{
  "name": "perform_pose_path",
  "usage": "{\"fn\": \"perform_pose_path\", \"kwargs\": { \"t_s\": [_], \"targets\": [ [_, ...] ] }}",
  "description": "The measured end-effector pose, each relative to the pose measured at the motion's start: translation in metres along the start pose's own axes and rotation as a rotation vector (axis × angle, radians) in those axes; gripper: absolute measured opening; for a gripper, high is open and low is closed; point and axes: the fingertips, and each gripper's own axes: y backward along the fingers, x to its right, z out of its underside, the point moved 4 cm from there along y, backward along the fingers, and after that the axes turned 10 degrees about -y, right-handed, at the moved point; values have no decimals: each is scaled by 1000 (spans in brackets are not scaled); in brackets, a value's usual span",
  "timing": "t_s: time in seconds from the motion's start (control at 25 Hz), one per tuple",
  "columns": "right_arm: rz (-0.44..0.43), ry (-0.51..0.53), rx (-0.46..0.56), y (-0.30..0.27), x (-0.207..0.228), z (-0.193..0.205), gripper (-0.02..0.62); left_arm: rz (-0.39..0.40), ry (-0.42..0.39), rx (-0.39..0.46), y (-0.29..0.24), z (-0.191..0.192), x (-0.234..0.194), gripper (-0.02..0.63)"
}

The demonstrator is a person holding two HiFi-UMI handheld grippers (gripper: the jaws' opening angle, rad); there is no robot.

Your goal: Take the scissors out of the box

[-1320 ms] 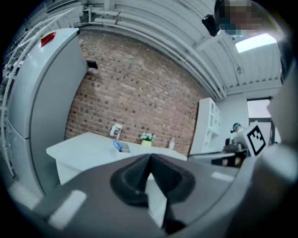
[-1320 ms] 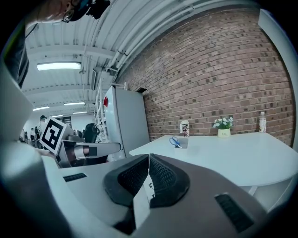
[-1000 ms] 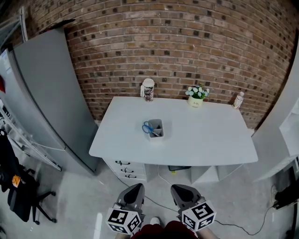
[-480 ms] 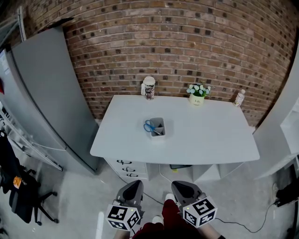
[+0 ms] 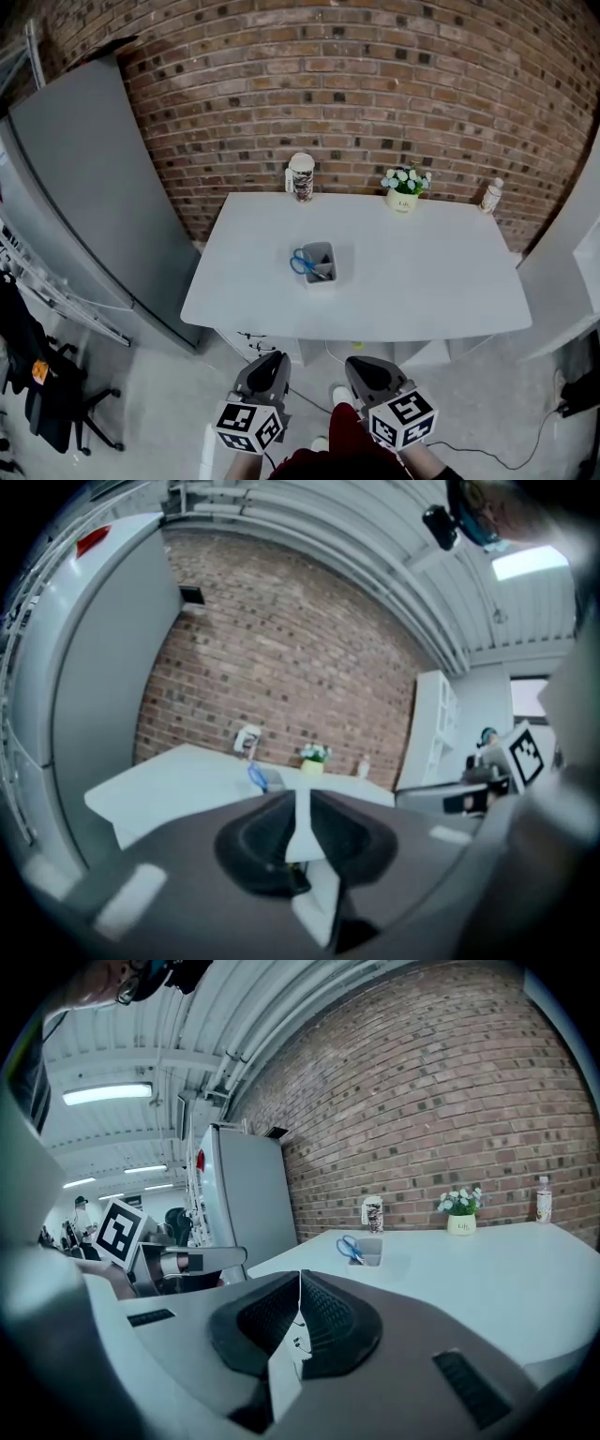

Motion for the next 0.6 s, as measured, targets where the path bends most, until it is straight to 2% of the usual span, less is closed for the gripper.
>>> {"fn": "perform_pose_path", "kwargs": {
  "t_s": [0.6],
  "targets": [
    [18,-32,-46,-60,82,-33,9,-29,84,-76,-113,0,-41,94]
  ]
}}
